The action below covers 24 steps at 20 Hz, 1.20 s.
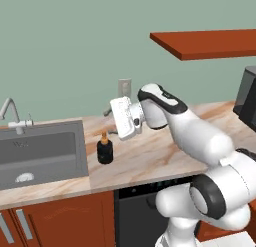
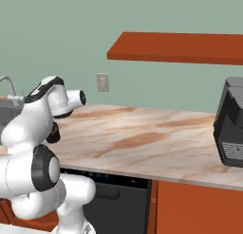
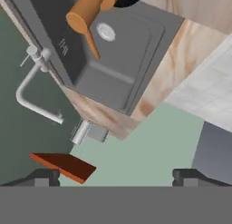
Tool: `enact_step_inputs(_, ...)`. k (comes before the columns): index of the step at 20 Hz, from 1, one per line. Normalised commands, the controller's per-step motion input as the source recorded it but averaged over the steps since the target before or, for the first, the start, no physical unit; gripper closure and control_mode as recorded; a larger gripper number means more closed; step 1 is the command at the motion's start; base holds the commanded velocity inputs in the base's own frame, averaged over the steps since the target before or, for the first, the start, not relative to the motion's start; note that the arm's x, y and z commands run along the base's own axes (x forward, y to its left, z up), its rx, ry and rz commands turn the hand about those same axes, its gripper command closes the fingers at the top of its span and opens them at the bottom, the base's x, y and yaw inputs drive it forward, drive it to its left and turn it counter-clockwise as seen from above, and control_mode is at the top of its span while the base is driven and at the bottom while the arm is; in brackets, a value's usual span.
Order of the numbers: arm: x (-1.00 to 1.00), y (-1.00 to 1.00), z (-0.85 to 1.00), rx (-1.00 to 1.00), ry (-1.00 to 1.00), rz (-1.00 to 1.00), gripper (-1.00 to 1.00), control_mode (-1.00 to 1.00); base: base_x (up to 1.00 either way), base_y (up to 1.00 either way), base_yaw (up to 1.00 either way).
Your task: Restock the sink supplies by placing the sponge and soap dispenser on the counter and next to the sink. Make sure the soap dispenser is upright.
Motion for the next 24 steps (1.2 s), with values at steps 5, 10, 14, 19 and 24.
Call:
enact_step_inputs(5,-0.67,0.05,0.97,-0.12,-0.37,-0.01,-1.0,-1.0,0.0,0.0,0.0)
enact_step_inputs(10,-0.86,0.21,0.76,-0.15,-0.44,0.0,-1.0,-1.0,0.0,0.0,0.0)
enact_step_inputs(14,-0.93,0.1,-0.03,-0.27,-0.23,0.01,-1.0,-1.0,0.0,0.0,0.0)
enact_step_inputs(19,-0.41,-0.25,-0.83,-0.5,0.03,0.1,-1.0,-1.0,0.0,0.0,0.0)
enact_step_inputs(24,-0.39,-0.66,-0.97,-0.48,0.08,0.09,-1.0,-1.0,0.0,0.0,0.0)
